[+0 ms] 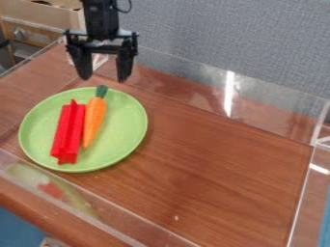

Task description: Put the carrot on the left side

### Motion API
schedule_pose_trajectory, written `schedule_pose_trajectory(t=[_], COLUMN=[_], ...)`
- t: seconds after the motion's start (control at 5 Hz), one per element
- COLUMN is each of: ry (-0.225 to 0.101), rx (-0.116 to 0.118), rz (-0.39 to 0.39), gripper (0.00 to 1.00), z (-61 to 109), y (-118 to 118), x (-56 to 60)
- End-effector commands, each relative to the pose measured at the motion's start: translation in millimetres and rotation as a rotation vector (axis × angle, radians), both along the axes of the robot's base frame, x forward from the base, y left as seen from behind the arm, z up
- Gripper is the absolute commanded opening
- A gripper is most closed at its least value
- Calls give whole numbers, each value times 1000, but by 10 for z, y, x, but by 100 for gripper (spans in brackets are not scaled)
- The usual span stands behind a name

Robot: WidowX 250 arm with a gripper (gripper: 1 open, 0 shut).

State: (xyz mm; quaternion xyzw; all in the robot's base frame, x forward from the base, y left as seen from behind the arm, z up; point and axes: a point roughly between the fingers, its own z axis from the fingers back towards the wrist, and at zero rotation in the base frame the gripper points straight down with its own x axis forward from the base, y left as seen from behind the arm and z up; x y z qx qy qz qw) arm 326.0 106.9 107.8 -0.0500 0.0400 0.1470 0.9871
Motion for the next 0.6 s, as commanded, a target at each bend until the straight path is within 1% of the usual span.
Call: schedule_pose_trajectory(t=[0.0, 0.2, 0.4], ry=[-126, -156, -162], rx=[36, 46, 70], rz=[-66, -142, -237], gripper=[100, 100, 100], z=[504, 741, 802], y=[183, 297, 368], x=[51, 7, -20])
